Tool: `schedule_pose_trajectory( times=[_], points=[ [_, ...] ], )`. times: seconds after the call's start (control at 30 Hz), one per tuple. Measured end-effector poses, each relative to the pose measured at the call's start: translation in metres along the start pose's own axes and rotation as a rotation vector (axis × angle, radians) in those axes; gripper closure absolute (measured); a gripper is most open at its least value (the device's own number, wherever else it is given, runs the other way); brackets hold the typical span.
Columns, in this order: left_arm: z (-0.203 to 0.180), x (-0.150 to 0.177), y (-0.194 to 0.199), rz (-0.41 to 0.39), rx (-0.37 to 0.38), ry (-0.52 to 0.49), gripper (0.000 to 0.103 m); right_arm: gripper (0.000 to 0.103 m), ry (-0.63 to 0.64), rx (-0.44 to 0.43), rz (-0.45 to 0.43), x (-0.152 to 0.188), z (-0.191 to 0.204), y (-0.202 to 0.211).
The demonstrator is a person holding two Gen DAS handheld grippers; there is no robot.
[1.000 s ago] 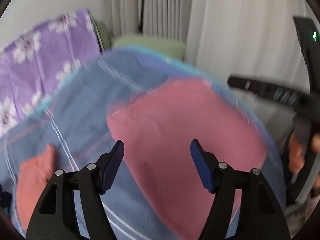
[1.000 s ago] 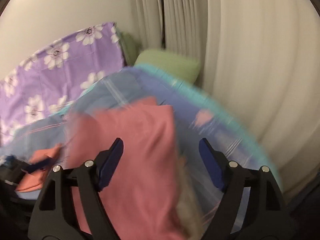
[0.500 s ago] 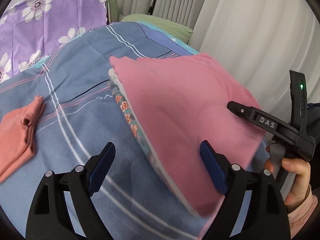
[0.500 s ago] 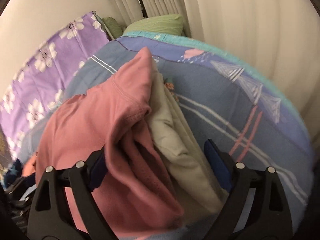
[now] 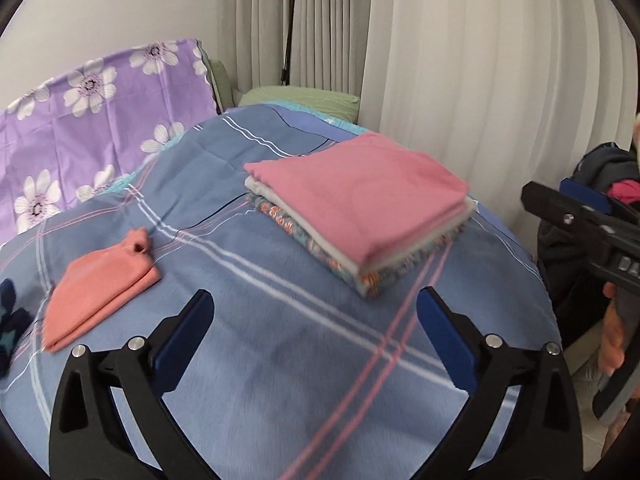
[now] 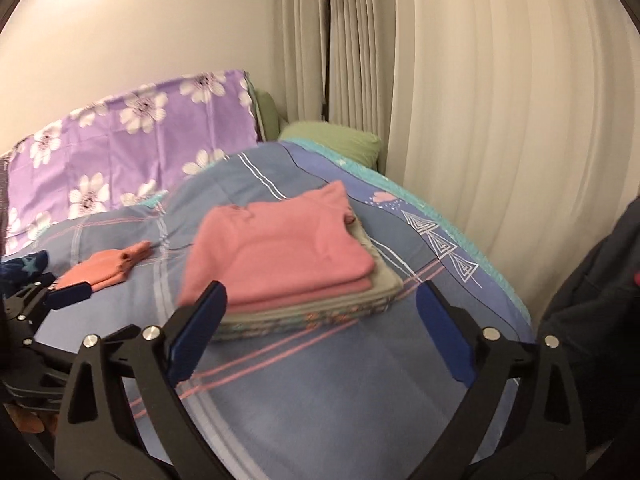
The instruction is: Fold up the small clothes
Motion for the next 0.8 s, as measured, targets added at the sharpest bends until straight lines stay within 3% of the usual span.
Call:
schedule_pose_trajectory(
  times=[0.4, 0.8],
  points=[
    [-0.024, 0.032, 0.086, -0.098, -0.04, -0.053, 0.001, 0.002, 0.016, -0.004, -0.035, 0.031, 0.025, 0.084],
    [-0.037, 0.041, 0.13, -0.134, -0.032, -0.054, 0.001, 0.002, 0.023, 0.042, -0.038, 0.045, 0.026, 0.12]
  ],
)
Point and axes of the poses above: each gripper's, at about its wrist camera, not at the fingertips, and y roughly against the way its jaws point, z to its left, x to its underside, the point moved 2 cm from there along -y, roughly the way its jaws point, and after that the axes turned 3 degrees about y, right-handed, at the moved point
